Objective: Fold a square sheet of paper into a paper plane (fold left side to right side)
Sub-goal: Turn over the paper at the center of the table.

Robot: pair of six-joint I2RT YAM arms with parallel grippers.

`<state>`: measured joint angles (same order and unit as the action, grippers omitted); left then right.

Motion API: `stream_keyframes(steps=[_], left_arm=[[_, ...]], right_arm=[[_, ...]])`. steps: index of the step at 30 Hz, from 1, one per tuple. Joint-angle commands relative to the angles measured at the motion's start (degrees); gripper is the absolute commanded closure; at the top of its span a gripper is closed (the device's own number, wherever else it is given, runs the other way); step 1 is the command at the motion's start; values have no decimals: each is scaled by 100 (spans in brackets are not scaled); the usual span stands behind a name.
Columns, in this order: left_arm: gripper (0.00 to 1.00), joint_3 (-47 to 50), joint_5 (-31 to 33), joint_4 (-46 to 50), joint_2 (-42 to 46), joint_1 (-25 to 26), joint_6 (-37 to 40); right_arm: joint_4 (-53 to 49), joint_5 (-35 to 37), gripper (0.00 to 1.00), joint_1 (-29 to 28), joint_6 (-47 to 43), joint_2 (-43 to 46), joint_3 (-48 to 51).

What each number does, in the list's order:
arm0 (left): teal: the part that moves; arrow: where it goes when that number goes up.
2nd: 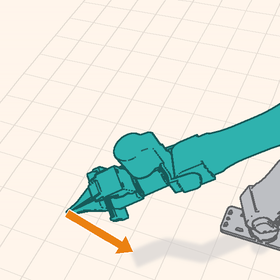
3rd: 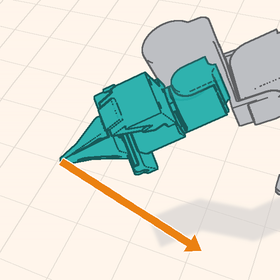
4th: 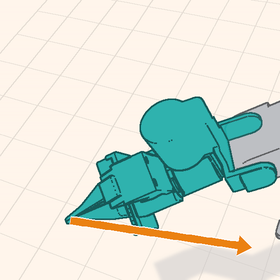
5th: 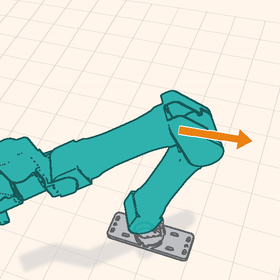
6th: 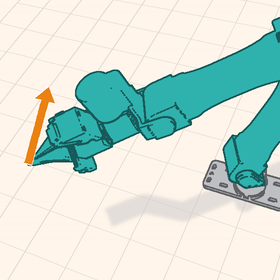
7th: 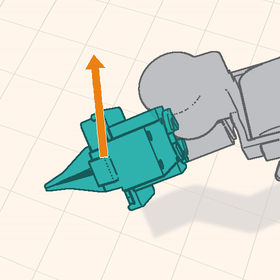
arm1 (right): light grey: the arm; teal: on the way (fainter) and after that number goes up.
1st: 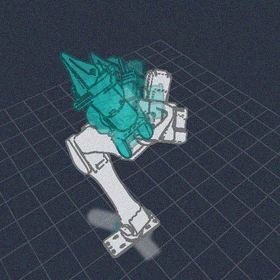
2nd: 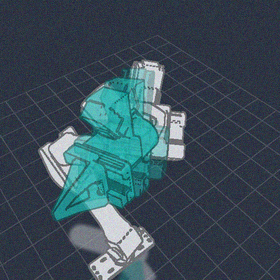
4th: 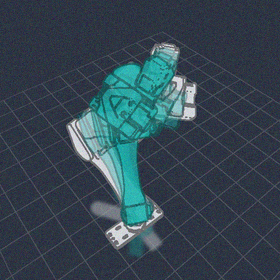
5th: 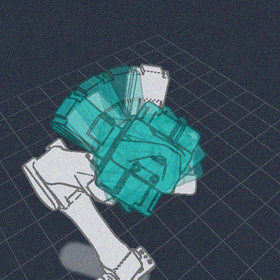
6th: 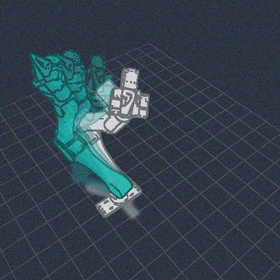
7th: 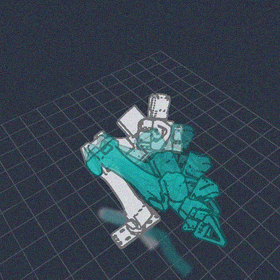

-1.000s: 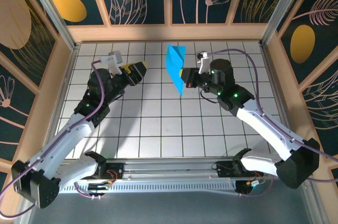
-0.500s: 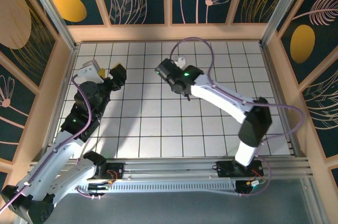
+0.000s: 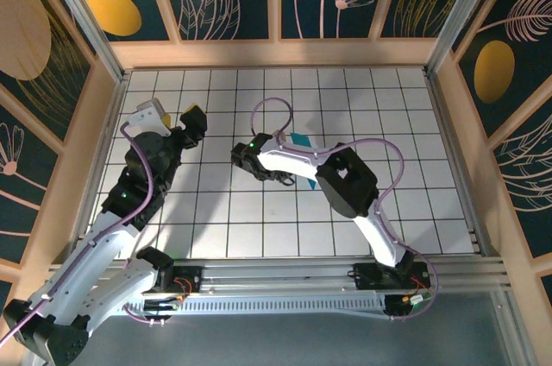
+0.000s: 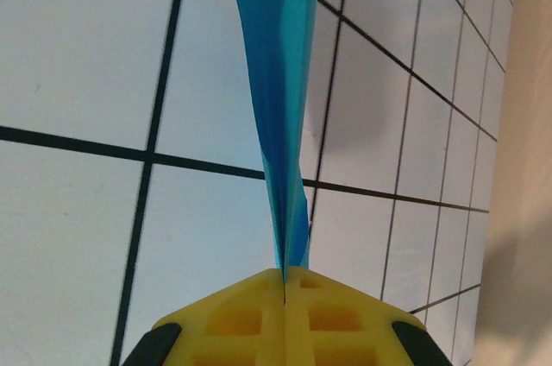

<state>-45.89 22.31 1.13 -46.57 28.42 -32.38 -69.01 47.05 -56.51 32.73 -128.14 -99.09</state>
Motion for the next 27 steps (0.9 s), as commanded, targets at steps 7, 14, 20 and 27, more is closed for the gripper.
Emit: stream_keyframes(steps=[7, 14, 20, 27], left_arm=[[15, 149, -254, -51, -96, 8, -143], [15, 38, -484, -60, -297, 5, -146], [14, -69, -760, -32, -516, 7, -272], [13, -87, -1273, -68, -1028, 7, -719]], right_arm=[[810, -805, 100, -79, -180, -332, 91], [1059, -1276, 74, -79, -232, -177, 84], [1092, -1514, 58, -63, -189, 402, 188], [2036, -2296, 44, 208, -137, 1703, 1069]])
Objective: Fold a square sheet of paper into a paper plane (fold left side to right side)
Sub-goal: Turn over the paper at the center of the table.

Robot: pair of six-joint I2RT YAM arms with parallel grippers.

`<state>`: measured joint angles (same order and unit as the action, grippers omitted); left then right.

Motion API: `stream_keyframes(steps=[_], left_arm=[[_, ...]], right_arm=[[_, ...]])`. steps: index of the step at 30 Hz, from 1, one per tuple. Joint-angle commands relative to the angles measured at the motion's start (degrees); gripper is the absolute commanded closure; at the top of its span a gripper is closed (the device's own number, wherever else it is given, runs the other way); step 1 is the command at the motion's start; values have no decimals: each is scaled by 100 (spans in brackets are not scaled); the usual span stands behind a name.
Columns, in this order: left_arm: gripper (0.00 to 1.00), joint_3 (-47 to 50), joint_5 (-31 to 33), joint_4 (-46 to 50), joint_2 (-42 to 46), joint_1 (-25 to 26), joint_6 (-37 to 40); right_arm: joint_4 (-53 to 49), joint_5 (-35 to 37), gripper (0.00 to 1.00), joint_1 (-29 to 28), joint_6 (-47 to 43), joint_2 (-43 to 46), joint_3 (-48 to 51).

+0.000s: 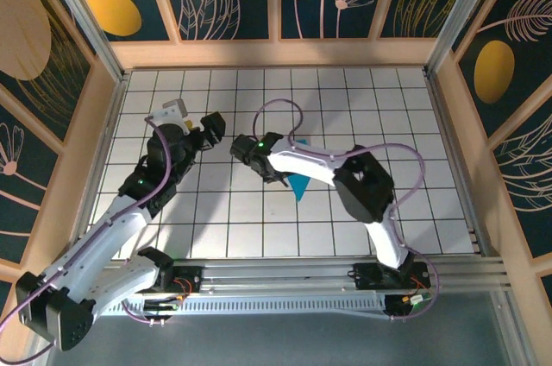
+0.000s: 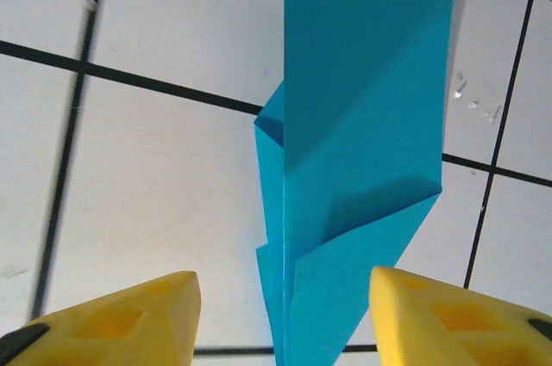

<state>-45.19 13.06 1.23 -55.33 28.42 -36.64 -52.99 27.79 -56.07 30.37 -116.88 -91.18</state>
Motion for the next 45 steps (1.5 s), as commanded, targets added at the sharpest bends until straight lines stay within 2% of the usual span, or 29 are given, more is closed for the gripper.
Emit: stream_keyframes(steps=[1, 5, 10, 12, 16, 18, 24, 30, 38, 45], left_arm=[[13, -166, -449, -101, -243, 5, -372], [13, -224, -878, -193, -646, 5, -658], [14, -218, -1864, -790, -1330, 5, -978], [18, -272, -2359, -993, -1763, 5, -1062], [33, -687, -3532, -994, -2837, 13, -1212], [36, -847, -3957, -1049, -3379, 47, -1284], [40, -1103, -4289, -1236, -4480, 141, -1253], [45, -1484, -4700, -1468, -5270, 207, -1264], [51, -1891, -4752, -1506, -5907, 249, -1225], [62, -2116, -4765, -1612, -6235, 269, -1294]], right_arm=[[626, -509, 44, 265, 117, 816, 514], [1564, -1065, 42, 701, 127, 1721, 1468], [2729, -2018, 41, 1507, 191, 2921, 2802], [3089, -2300, 41, 1840, 285, 3409, 3277], [3714, -2734, 38, 2367, 526, 4201, 4032], [4140, -3144, 36, 2659, 700, 4612, 4448], [5207, -4107, 32, 3383, 1243, 5545, 5417], [5386, -4518, 29, 3859, 1390, 5952, 5785], [5214, -4658, 29, 4008, 1332, 6218, 5735], [5135, -4727, 28, 4069, 1258, 6289, 5690]])
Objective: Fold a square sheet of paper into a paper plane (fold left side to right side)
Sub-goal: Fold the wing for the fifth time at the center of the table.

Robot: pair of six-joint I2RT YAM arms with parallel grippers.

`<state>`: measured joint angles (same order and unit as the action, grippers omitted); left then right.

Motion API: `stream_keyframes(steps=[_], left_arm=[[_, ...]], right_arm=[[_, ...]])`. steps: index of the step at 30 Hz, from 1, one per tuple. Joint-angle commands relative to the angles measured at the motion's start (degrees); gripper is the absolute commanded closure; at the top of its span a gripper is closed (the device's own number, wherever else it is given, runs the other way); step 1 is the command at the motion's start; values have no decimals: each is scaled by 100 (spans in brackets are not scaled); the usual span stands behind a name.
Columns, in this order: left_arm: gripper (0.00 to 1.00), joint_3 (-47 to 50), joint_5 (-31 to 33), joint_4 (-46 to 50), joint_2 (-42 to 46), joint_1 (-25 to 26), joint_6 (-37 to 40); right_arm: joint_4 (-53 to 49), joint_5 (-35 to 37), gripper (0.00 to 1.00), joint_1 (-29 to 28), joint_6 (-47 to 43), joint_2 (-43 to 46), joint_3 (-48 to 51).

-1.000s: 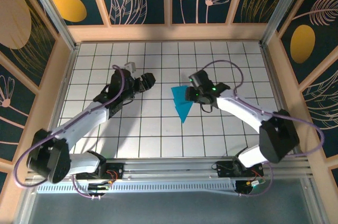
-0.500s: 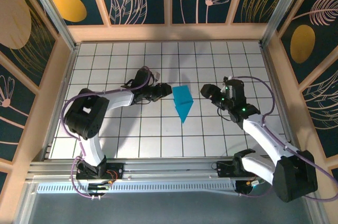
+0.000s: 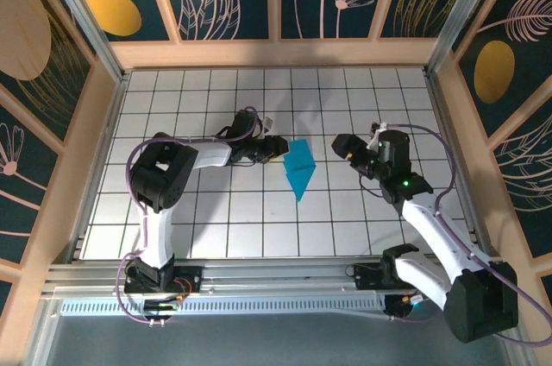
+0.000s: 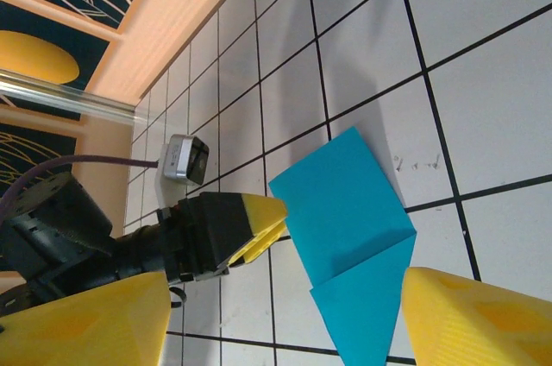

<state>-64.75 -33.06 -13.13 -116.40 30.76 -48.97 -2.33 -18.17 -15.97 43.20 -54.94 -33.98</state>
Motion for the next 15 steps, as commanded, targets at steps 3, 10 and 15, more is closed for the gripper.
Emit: stream_keyframes(steps=[3, 10, 15], left_arm=[[72, -135, -153, -271, -119, 33, -62], [100, 119, -36, -248, 206, 35, 238], [100, 681, -106, -312, 943, 18, 755]], right_arm=[[136, -207, 28, 65, -23, 88, -6], [638, -644, 28, 111, -101, -1, 236], [1238, -1370, 28, 111, -300, -387, 398]])
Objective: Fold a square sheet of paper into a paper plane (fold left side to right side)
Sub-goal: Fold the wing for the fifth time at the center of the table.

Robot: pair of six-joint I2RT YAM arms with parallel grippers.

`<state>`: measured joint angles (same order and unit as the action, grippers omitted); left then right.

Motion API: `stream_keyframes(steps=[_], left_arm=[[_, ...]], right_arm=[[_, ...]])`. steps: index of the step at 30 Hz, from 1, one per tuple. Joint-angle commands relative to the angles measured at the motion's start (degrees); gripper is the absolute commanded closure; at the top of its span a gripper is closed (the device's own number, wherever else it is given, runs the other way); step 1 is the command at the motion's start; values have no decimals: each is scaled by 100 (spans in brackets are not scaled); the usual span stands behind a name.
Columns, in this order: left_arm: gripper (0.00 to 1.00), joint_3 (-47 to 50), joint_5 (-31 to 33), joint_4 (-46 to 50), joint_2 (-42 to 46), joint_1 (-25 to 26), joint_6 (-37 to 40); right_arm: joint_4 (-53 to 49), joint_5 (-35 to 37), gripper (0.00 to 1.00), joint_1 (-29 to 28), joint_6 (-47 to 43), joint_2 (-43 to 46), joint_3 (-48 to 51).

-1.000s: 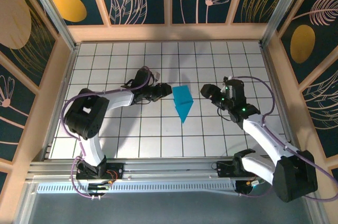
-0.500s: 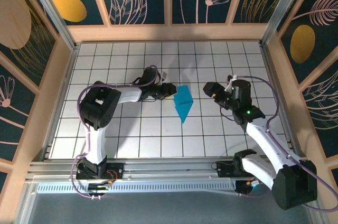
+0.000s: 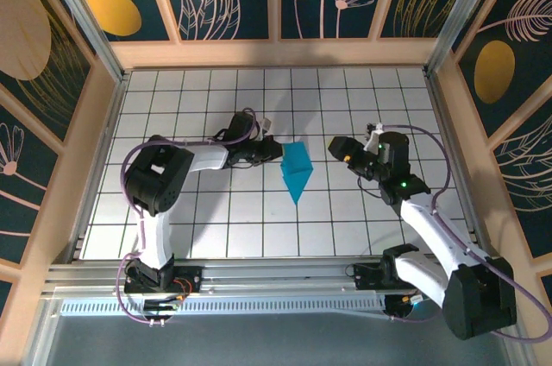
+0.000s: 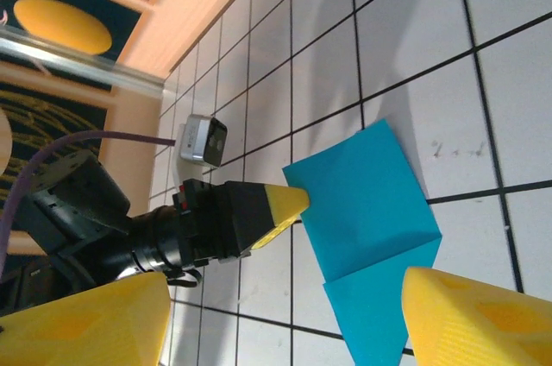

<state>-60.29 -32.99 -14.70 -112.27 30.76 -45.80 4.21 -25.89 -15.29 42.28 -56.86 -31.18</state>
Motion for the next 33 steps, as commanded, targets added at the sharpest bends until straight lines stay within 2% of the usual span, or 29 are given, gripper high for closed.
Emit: stream_keyframes(steps=[1, 4, 8, 14, 18, 25, 31, 33], left_arm=[[100, 413, -183, -235, 736, 1, 553], [100, 1094, -571, -621, 1343, -103, 831], [100, 1796, -1210, -1117, 2089, -317, 1072], [100, 2218, -1738, -1308, 2463, -519, 1319], [100, 2302, -1862, -1424, 2470, -523, 1309], [100, 2346, -1891, -1497, 2372, -519, 1267], [100, 2310, -1573, -1207, 2284, -519, 1367], [100, 2303, -1446, -1119, 2241, -519, 1395]], right_arm=[[777, -822, 28, 37, -265, -313, 145], [1394, -1316, 22, -33, -498, -613, 250], [2081, -1497, 10, -310, -789, -1001, 399], [3268, -1893, 9, -725, -818, -1969, 601], [3838, -1980, 9, -1046, -846, -2617, 579], [4353, -2186, 14, -1300, -888, -3405, 382], [4571, -2381, 26, -1351, -757, -3583, 305], [4484, -2368, 33, -1324, -770, -3542, 305]])
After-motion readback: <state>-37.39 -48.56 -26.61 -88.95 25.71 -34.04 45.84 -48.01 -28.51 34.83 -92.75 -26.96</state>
